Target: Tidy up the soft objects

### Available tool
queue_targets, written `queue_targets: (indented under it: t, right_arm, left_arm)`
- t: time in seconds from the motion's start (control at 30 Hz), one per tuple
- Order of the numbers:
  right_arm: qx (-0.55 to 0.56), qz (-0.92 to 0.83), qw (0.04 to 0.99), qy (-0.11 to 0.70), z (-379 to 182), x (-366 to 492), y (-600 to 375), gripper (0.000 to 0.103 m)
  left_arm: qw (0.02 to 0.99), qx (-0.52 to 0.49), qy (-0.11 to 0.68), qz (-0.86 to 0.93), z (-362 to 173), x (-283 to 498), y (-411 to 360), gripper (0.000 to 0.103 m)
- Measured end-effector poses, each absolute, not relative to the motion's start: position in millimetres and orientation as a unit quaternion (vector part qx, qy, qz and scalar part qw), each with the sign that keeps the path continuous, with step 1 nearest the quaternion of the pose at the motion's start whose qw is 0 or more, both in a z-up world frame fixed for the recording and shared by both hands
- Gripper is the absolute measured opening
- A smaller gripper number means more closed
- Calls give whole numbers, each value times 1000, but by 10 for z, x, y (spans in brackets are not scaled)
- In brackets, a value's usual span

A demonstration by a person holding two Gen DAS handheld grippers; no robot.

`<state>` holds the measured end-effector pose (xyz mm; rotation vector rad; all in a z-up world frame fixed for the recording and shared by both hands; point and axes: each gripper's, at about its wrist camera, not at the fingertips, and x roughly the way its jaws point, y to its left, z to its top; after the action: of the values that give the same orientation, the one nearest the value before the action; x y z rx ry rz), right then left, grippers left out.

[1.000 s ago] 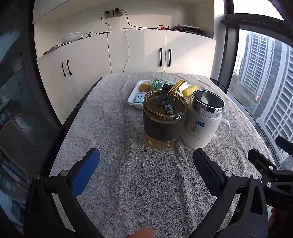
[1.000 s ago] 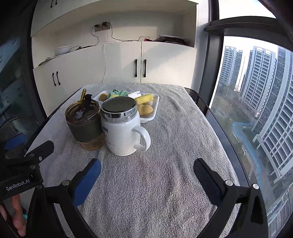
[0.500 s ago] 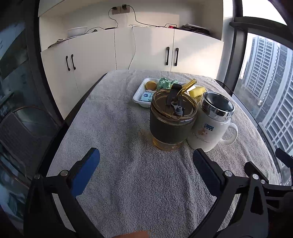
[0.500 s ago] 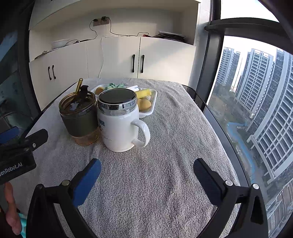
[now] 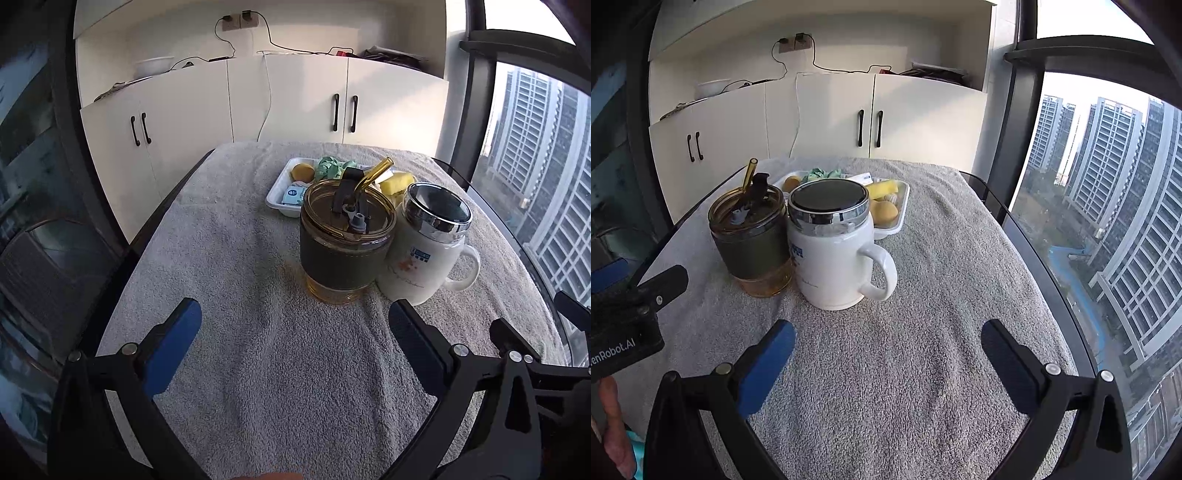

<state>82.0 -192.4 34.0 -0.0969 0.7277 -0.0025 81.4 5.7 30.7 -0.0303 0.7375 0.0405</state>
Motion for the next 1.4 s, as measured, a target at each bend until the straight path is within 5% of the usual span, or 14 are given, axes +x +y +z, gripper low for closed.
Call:
queue_targets:
  t: [1.4]
  right_arm:
    - [-36, -12, 935, 352, 292, 910, -1937, 103]
  left_arm:
    - [929, -12, 368, 23, 258, 837, 24, 103]
